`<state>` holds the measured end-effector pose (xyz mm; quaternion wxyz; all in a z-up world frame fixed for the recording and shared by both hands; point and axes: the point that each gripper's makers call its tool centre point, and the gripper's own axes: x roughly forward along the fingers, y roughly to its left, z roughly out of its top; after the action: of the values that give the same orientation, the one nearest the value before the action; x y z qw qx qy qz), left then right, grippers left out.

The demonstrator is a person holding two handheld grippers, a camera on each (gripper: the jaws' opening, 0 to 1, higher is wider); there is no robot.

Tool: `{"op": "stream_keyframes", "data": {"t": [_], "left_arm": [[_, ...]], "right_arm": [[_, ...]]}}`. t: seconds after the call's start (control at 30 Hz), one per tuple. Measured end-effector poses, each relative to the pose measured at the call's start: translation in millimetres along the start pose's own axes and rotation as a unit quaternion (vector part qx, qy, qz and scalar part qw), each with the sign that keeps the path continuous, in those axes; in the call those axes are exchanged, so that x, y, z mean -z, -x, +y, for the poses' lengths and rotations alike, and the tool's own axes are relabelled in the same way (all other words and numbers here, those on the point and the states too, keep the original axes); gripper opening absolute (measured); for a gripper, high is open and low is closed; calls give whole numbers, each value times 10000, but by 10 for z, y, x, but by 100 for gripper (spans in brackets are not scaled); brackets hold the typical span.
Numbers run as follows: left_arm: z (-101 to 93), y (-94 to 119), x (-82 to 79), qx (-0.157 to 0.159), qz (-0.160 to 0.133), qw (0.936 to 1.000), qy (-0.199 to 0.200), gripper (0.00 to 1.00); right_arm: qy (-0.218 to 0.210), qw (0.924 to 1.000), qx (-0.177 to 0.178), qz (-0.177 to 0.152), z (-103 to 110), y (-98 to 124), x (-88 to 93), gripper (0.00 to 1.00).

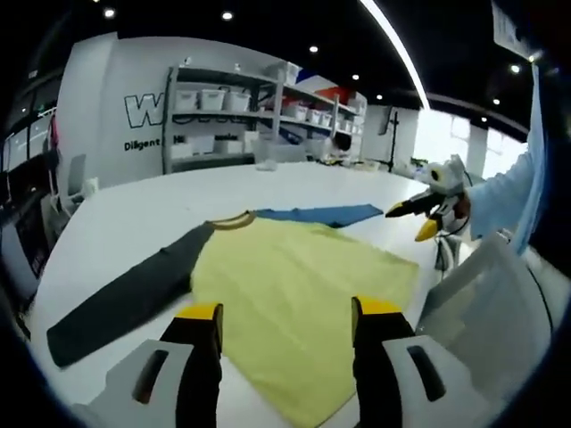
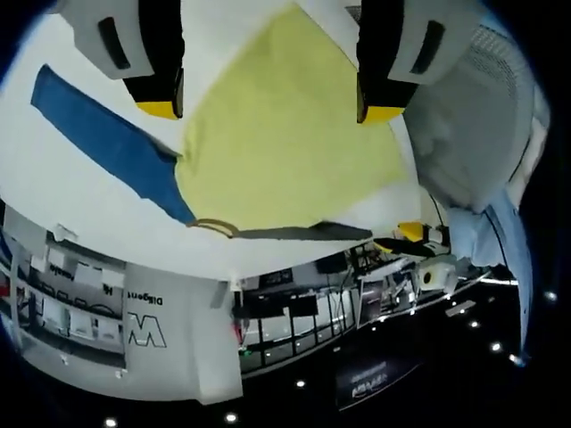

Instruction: Fold the garment on the visible template until the final outline fits inside the template.

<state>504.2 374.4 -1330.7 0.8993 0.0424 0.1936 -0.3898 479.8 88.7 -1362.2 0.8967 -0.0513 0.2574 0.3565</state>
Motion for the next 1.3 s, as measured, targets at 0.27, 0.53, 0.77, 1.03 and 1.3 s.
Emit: {"op": "stream_keyframes", "data": {"t": [0.27,0.53,0.77,1.03,1.3], "left_arm": [[193,101,-6,-209,24,9992,-330,65],[333,203,45,-274,130,9984,-475,71],[288,237,-15,-248,112,9987,-425,71],[239,209,-40,-189,96,9991,-377,71],[243,210,-49,-149,80,9992,-349,71]], "right_arm": [[20,9999,-54,-131,10,25,-49,85],[37,9999,-82,-126,6,35,-45,87],[18,9999,-94,-138,-3,36,-54,88],[24,9998,-123,-138,-15,25,-60,87],[-115,9998,9,-141,-244,63,-80,86]]}}
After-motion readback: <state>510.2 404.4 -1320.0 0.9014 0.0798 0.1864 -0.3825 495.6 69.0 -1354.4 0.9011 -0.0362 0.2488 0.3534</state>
